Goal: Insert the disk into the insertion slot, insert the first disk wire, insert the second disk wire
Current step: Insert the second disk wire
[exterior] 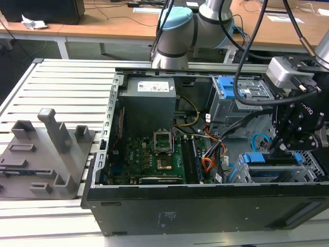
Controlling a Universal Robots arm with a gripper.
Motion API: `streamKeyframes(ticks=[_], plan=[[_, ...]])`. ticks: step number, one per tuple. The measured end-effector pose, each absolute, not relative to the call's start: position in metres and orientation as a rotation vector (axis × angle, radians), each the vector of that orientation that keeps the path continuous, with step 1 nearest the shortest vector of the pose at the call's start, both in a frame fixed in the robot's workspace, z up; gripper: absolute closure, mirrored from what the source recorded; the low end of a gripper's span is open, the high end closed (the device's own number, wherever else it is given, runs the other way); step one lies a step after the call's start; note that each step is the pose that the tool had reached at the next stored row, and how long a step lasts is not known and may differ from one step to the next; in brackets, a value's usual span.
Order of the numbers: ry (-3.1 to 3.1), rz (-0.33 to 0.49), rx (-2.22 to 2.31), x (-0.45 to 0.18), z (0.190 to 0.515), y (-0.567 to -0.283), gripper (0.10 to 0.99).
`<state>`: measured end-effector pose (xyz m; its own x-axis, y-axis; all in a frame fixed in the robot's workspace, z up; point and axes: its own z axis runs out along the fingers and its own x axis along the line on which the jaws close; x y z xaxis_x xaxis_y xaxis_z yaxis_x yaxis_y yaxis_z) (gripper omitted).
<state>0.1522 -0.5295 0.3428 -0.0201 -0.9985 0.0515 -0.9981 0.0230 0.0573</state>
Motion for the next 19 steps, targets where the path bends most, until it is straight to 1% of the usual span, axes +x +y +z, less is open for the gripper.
streamKeyframes(ticks=[12,13,14,15,16,18,19], plan=[[-2.189,-0.005,2.142,0.152,0.338,-0.532,0.925],[-2.189,-0.005,2.142,0.152,0.338,-0.532,0.914],[-2.190,-0.006,2.142,0.152,0.337,-0.532,0.851],[-2.189,-0.005,2.142,0.152,0.338,-0.532,0.851],[-2.189,-0.005,2.142,0.152,0.340,-0.532,0.851],[-2.186,0.003,2.138,0.152,0.363,-0.530,0.851],[-2.185,0.006,2.137,0.152,0.368,-0.529,0.851]])
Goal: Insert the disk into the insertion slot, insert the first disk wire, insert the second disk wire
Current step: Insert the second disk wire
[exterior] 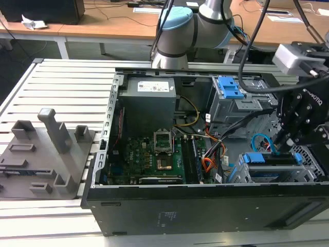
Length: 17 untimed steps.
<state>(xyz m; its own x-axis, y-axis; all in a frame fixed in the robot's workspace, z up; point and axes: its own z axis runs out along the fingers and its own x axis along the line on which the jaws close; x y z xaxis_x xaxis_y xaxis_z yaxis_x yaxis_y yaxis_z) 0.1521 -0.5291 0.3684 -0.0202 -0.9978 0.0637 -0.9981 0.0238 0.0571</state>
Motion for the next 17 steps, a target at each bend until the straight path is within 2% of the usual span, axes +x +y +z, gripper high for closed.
streamKeyframes(ticks=[1,3,17], plan=[[-2.184,0.006,2.137,0.152,0.371,-0.529,0.851],[-2.183,0.010,2.135,0.152,0.387,-0.526,0.980],[-2.182,0.011,2.135,0.145,0.394,-0.525,0.980]])
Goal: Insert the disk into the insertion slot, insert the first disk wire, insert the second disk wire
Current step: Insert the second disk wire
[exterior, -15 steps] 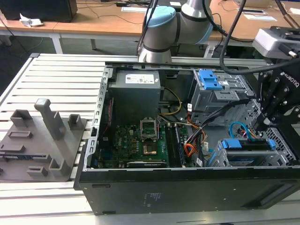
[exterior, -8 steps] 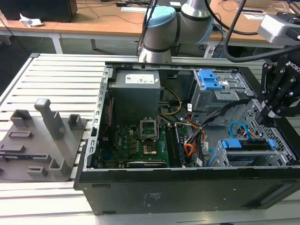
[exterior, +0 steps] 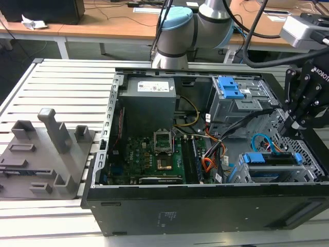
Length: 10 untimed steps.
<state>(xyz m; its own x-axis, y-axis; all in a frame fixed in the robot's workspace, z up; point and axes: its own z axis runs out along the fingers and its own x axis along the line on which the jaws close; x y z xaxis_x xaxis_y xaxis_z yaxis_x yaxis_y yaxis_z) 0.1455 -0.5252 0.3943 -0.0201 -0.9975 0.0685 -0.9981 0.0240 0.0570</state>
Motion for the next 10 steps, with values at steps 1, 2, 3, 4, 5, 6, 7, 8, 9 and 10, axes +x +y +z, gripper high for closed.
streamKeyframes(ticks=[1,2,3,4,5,6,7,8,9,10], plan=[[-2.182,0.011,2.135,0.143,0.394,-0.525,0.980],[-2.182,0.011,2.135,0.141,0.394,-0.525,0.980],[-2.182,0.011,2.134,0.137,0.394,-0.525,0.980],[-2.183,0.011,2.135,0.134,0.394,-0.525,0.980],[-2.182,0.011,2.135,0.132,0.394,-0.525,0.980],[-2.182,0.011,2.135,0.130,0.394,-0.525,0.980],[-2.182,0.011,2.135,0.129,0.394,-0.525,0.980],[-2.183,0.011,2.135,0.127,0.394,-0.525,0.980],[-2.183,0.011,2.135,0.127,0.394,-0.525,0.980],[-2.182,0.011,2.135,0.127,0.394,-0.525,0.980]])
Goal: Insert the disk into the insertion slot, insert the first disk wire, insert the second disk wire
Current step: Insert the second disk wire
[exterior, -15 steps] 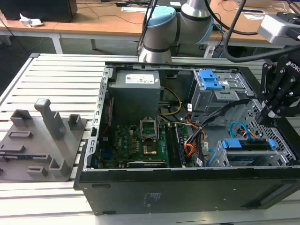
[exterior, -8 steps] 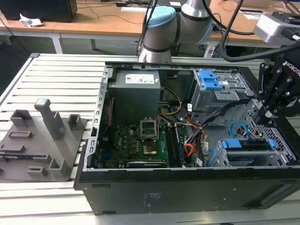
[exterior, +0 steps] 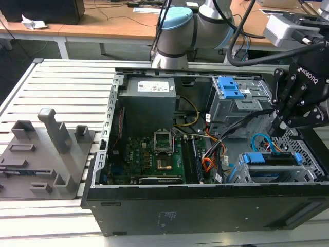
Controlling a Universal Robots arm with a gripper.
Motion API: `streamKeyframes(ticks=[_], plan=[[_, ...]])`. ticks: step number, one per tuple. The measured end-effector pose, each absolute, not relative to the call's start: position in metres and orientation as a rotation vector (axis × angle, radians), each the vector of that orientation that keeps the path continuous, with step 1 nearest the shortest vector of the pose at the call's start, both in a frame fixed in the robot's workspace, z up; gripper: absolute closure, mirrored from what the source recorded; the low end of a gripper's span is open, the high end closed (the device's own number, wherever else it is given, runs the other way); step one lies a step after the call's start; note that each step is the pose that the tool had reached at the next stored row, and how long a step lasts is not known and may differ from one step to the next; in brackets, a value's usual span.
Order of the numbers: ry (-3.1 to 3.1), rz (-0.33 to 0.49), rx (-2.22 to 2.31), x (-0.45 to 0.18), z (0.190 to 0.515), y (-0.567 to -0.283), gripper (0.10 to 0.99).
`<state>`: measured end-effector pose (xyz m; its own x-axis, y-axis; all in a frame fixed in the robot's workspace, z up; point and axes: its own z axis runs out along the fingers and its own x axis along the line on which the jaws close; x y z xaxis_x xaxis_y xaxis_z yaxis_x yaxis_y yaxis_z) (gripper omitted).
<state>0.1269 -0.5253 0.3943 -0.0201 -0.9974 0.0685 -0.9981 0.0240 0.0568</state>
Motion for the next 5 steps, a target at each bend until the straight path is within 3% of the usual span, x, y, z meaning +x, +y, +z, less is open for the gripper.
streamKeyframes(ticks=[5], plan=[[-2.182,0.011,2.135,0.1267,0.3943,-0.5252,0.980]])
